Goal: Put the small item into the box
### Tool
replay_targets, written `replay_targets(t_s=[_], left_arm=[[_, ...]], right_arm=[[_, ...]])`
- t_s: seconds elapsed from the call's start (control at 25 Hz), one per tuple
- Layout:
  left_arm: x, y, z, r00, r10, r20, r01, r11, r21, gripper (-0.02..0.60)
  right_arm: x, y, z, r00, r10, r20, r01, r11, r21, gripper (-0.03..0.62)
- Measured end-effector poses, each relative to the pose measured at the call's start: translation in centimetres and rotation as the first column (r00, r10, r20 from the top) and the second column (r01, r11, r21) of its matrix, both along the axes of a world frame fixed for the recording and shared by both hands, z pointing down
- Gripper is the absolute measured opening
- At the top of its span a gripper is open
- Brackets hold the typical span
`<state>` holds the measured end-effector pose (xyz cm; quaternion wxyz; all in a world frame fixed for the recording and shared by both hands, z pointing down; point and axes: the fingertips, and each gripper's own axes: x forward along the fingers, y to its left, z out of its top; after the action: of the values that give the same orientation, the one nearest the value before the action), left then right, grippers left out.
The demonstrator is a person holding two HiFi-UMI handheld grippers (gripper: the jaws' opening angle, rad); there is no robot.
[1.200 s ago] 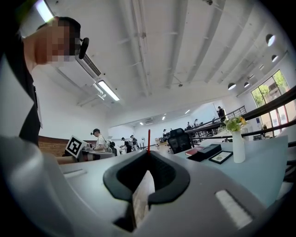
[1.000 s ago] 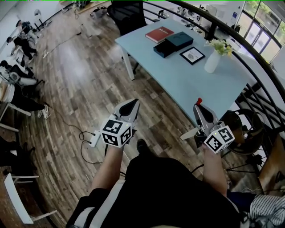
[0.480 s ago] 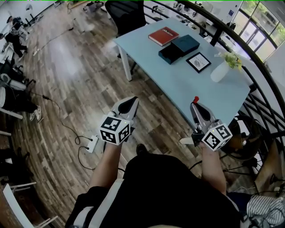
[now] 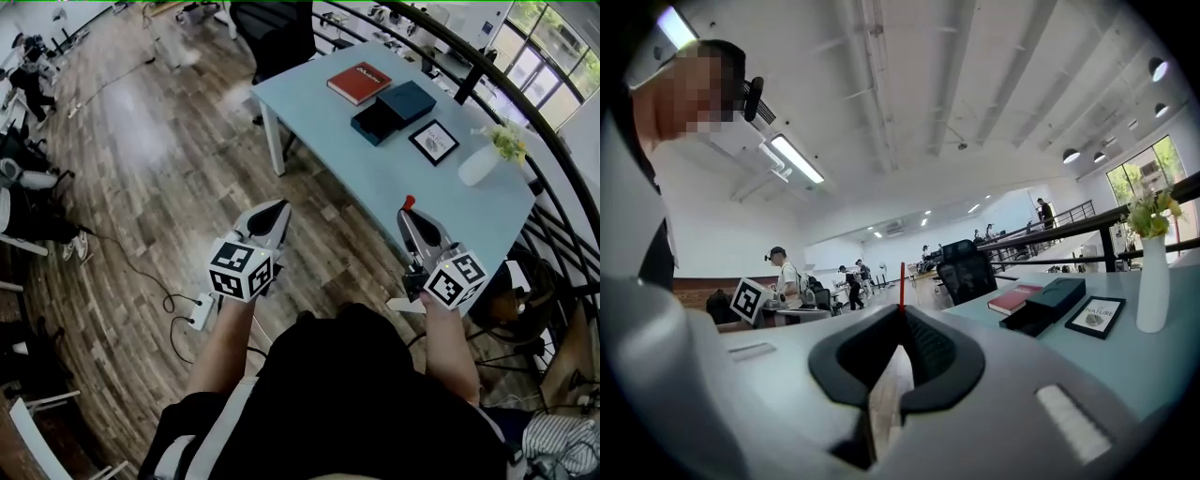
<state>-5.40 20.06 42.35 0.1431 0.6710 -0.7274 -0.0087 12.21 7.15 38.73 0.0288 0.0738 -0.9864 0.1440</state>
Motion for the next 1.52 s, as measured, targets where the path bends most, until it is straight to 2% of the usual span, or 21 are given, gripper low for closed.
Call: replay_targets(t_s=[0.12,0.32,0.48,0.72,0.96,1.2,1.52], left_arm=[[-1.3,-0.7,0.6,1.0,-0.006,-0.022,0.006,1.0,-0.005,0.005],[-3.5,-3.3,1.4,0.999,-0.019,-0.037,0.018,1.0,-0.026,0.005],[-6.0,-6.7,1.7,0.999,-0.027,-0.034,0.026,0.999,-0.038,0.005],[-10.3,-14.4,1.3,0.999,-0.029,-0.024,0.028,0.998,-0.058,0.005],[-12.6,-23.6,0.8,1.0,-0.005,-0.003,0.005,0.996,-0.084,0.005],[-12.9,-30.4,1.1,0.997,0.023,0.067,-0.013,0.99,-0.141,0.005],[-12.9,-36.2,2.3,0.995,0.091,0.041,-0.084,0.984,-0.157,0.005]], right_arm=[[-0.8,-1.4,0.3,1.0,0.011,-0.007,-0.011,1.0,-0.011,0.014],[-3.8,-4.9,1.6,0.998,-0.026,-0.056,0.027,1.0,0.01,0.014],[-7.0,-9.1,1.4,0.999,-0.03,-0.037,0.03,1.0,0.005,0.014],[-11.9,-16.0,2.9,0.999,-0.04,-0.021,0.039,0.998,-0.053,0.014],[-14.3,-25.2,4.4,0.999,-0.021,-0.028,0.018,0.995,-0.102,0.014],[-15.6,-30.1,4.9,1.0,-0.011,0.003,0.011,0.99,-0.141,0.014],[-15.5,-32.2,6.9,0.999,0.032,-0.017,-0.035,0.978,-0.205,0.014]])
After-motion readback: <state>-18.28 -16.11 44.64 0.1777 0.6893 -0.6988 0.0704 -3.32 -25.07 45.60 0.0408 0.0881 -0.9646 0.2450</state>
